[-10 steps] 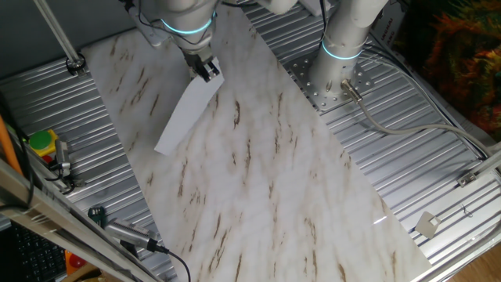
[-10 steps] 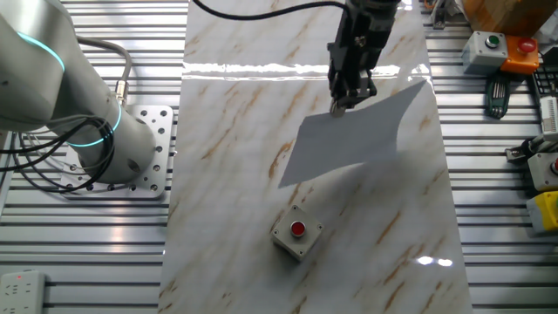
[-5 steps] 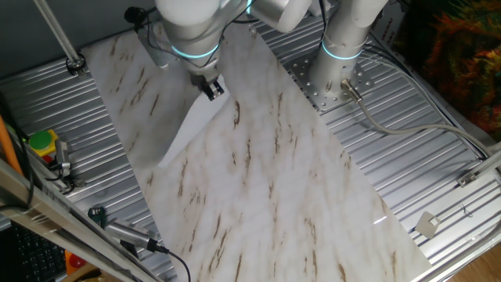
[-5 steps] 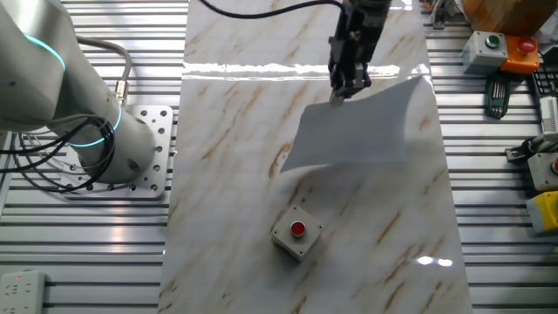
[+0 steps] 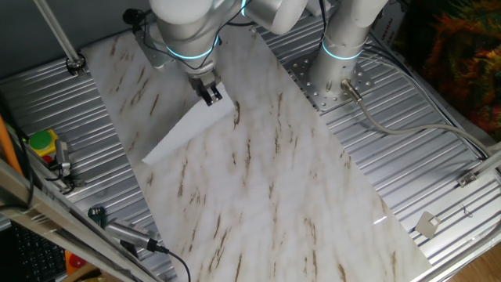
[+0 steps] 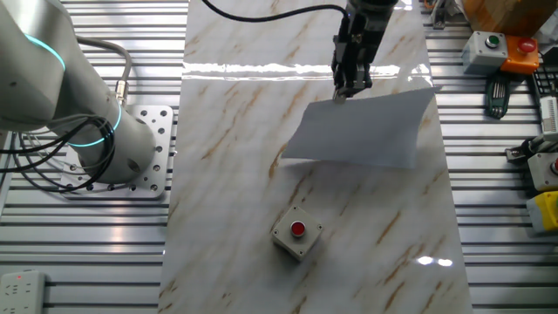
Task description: Flip over and spread out the paper that is laid flat on the table
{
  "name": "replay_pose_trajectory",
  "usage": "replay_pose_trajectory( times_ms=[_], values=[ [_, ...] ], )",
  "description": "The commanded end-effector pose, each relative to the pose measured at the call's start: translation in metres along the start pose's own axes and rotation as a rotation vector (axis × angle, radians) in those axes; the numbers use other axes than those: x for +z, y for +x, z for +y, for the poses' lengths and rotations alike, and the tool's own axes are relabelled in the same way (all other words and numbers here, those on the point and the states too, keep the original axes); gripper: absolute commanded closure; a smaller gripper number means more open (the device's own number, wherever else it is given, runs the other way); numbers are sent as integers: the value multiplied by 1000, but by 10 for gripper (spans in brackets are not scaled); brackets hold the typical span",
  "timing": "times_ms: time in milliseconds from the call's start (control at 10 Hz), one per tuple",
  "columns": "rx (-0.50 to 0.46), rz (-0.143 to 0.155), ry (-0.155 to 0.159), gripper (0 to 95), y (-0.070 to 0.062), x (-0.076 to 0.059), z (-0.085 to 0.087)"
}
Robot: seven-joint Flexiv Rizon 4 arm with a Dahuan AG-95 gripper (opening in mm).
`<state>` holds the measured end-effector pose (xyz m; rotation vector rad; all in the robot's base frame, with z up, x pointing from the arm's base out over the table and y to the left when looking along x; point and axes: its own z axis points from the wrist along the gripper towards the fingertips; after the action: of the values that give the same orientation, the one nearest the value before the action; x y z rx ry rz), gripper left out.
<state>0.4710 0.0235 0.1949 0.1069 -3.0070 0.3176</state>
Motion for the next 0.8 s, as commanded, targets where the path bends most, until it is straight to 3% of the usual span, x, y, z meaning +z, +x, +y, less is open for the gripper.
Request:
replay_pose_trajectory(
  times_ms=[100,400,800],
  values=[
    [14,-3,-12,950,-7,6,8],
    [47,-10,-52,950,-19,18,25],
    [63,-9,-63,950,-29,27,39]
  ],
)
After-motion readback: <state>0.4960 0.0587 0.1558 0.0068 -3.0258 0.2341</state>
